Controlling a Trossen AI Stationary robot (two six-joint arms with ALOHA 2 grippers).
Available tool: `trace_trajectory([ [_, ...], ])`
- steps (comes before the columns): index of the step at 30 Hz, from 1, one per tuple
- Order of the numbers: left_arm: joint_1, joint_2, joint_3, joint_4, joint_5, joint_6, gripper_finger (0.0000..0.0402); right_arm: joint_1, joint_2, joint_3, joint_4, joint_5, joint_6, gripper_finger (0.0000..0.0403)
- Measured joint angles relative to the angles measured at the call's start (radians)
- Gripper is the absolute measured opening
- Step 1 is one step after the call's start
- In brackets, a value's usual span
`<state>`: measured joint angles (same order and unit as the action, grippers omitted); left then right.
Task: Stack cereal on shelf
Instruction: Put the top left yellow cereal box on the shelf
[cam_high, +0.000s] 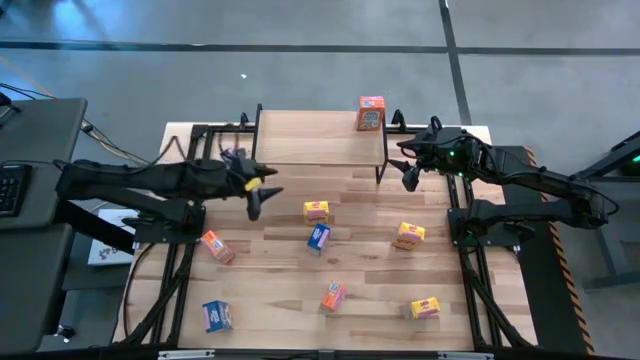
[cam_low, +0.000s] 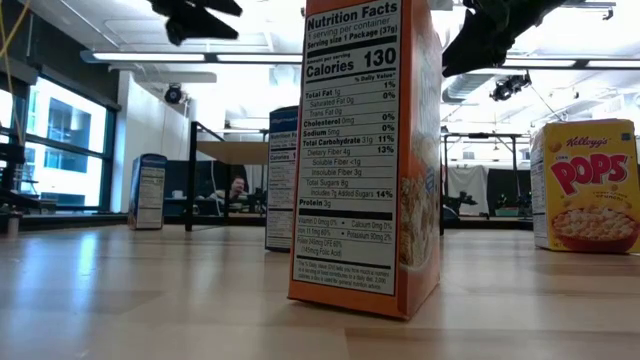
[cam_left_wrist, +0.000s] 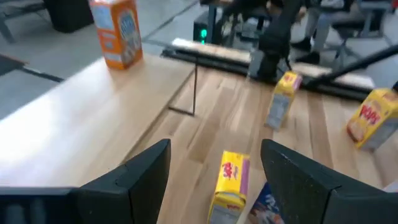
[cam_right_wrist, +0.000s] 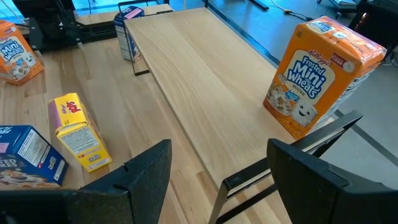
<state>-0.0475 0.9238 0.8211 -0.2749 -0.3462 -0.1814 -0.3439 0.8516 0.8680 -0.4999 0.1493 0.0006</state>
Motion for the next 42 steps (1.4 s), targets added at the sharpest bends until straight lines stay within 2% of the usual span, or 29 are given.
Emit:
trace_trajectory([
  [4, 0.0, 0.079, 0.0, 0.033, 0.0, 0.003, 0.0242, 0.0, 0.0, 0.0, 0.0, 0.0, 0.0, 0.0257],
  [12, 0.0, 0.213, 0.0, 0.121, 0.007, 0.105, 0.0242, 0.0, 0.0, 0.0, -0.001, 0.0, 0.0, 0.0257],
  [22, 0.0, 0.337, 0.0, 0.172, 0.008, 0.106, 0.0242, 0.0, 0.0, 0.0, -0.001, 0.0, 0.0, 0.0257],
  [30, 0.001, 0.404, 0.0, 0.177, 0.051, 0.085, 0.0242, 0.0, 0.0, 0.0, -0.002, 0.0, 0.0, 0.0257],
  [42, 0.001, 0.493, 0.0, 0.185, 0.056, 0.056, 0.0242, 0.0, 0.0, 0.0, -0.002, 0.0, 0.0, 0.0257],
])
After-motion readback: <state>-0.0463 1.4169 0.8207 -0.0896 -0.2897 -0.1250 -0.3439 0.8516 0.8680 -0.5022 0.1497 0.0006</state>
